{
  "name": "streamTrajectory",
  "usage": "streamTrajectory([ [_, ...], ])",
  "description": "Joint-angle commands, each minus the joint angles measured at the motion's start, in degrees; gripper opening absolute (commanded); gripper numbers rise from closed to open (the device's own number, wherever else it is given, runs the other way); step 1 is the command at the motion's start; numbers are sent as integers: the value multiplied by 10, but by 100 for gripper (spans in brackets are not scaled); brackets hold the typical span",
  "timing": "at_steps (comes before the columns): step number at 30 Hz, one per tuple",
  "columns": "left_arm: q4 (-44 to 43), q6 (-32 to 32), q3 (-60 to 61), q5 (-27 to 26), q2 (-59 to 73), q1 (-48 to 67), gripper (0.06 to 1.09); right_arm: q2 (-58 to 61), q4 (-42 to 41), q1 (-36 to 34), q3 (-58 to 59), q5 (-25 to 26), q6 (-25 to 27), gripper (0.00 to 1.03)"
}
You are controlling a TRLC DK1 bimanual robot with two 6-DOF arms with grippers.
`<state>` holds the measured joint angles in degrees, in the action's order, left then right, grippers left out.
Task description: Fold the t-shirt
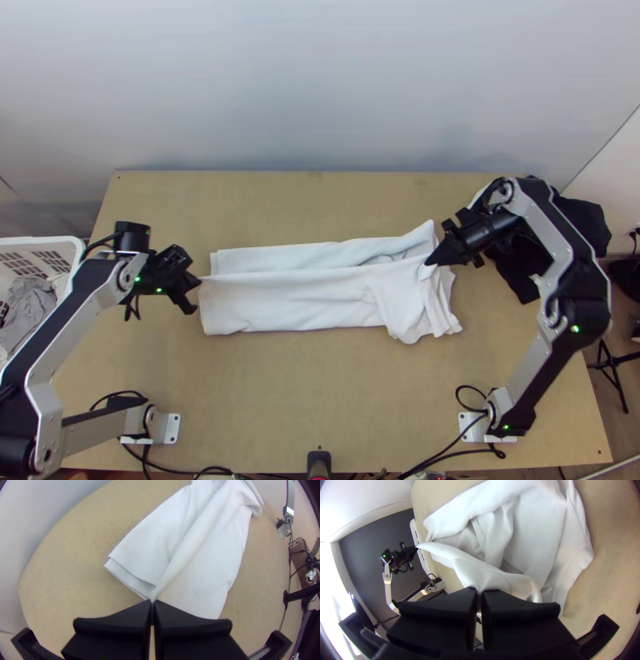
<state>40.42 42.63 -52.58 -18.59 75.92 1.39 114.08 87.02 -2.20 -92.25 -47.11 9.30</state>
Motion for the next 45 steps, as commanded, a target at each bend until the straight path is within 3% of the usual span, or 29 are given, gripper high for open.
streamTrajectory([
  [1, -29, -3, -4, 0, 62, 22, 10, 89, -8, 12, -59, 1, 14, 4],
  [8, -51, -16, -11, 0, 100, 31, 10, 139, -20, -1, -81, 2, 20, 7],
  [18, -54, -33, -12, 0, 99, 29, 10, 150, -46, -19, -136, 18, 23, 3],
  [20, -54, -35, -7, 0, 95, 33, 14, 155, -38, -12, -135, 18, 21, 5],
  [21, -54, -39, -4, 0, 93, 34, 28, 160, -29, -9, -132, 18, 22, 17],
  [23, -46, -48, -2, 7, 92, 37, 82, 170, -2, -4, -128, 21, 34, 57],
  [24, -43, -55, -2, 9, 92, 36, 104, 170, 3, -3, -120, 22, 37, 77],
  [25, -43, -62, -2, 9, 88, 34, 105, 168, 3, -3, -111, 22, 46, 90],
  [28, -44, -67, 4, 9, 57, 12, 105, 145, 3, -7, -89, 22, 70, 98],
  [32, -37, -91, -15, 6, 8, -31, 105, 87, 3, -21, -82, 22, 102, 99],
  [38, 4, -104, -59, -36, -22, -112, 105, 8, 5, -52, -98, 24, 103, 99],
  [42, 30, -153, -53, -62, 13, -122, 104, -23, 7, -72, -98, 25, 75, 98],
  [45, 72, -184, -46, -112, 37, -122, 104, -68, 15, -52, -74, 22, 66, 96],
])
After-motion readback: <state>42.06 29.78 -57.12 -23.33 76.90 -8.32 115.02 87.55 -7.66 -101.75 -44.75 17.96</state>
